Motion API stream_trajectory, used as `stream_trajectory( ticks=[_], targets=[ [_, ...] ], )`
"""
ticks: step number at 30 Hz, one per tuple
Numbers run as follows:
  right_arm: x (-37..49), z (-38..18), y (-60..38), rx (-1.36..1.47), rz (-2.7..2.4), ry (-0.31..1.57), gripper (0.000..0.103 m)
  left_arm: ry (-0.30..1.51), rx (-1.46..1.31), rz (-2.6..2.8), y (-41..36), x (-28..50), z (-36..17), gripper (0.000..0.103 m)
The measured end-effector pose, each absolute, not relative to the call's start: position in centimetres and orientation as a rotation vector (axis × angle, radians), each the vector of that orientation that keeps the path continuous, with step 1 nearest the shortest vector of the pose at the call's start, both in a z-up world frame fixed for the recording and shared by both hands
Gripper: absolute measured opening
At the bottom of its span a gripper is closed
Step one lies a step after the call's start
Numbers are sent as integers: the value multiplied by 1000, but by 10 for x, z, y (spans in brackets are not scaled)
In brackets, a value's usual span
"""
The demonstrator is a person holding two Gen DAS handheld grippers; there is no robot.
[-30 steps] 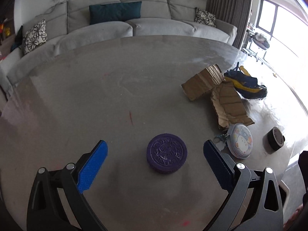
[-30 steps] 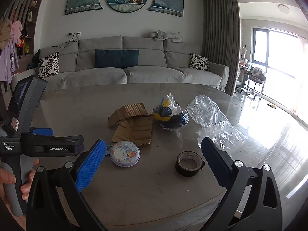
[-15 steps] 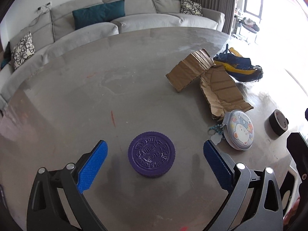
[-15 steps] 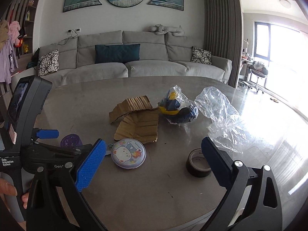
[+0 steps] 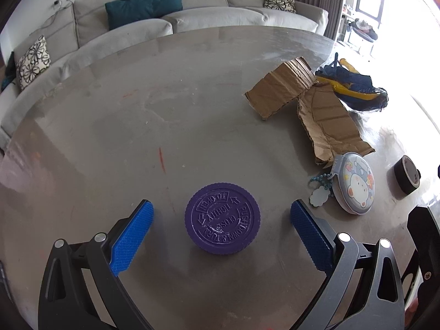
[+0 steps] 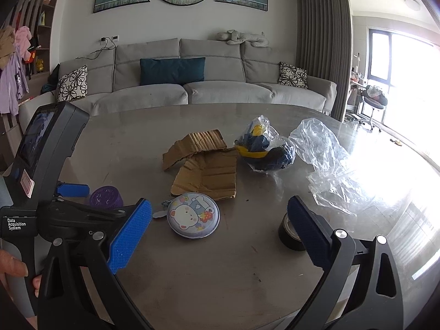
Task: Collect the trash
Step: 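Move both tools back over the coffee table toward the purple lid and cartoon tin, then grasp the purple round lid with the left tool while the right tool grasps the cartoon tin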
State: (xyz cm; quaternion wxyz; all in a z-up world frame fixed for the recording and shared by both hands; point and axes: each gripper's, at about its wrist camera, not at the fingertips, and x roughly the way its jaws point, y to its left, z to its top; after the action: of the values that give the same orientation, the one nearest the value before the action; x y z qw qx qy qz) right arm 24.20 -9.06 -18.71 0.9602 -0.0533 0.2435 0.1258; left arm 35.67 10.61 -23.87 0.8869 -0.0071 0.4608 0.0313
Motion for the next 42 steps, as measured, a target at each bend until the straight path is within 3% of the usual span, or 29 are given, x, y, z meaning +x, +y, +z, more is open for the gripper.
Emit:
stream_trajectory(
  ticks=[4, 6, 7, 9, 21, 42],
  targets=[
    [242, -187, -89, -111, 256, 491, 98, 955, -19, 72, 106, 357, -238, 97],
    [243, -187, -89, -111, 255, 492, 98, 939, -22, 82, 107, 356, -237, 88],
    [243, -187, -89, -111, 255, 492, 98, 928, -21, 83, 106, 355, -236, 79],
    [243, -187, -90, -109, 253, 493, 98, 904, -4, 70, 104, 351, -233, 46],
    [250, -191, -86, -93, 261, 514, 98, 897, 6, 71, 106, 341, -229, 47],
    [282, -209, -51, -86, 283, 610, 98, 723, 37, 127, 135, 312, -174, 47]
  ],
)
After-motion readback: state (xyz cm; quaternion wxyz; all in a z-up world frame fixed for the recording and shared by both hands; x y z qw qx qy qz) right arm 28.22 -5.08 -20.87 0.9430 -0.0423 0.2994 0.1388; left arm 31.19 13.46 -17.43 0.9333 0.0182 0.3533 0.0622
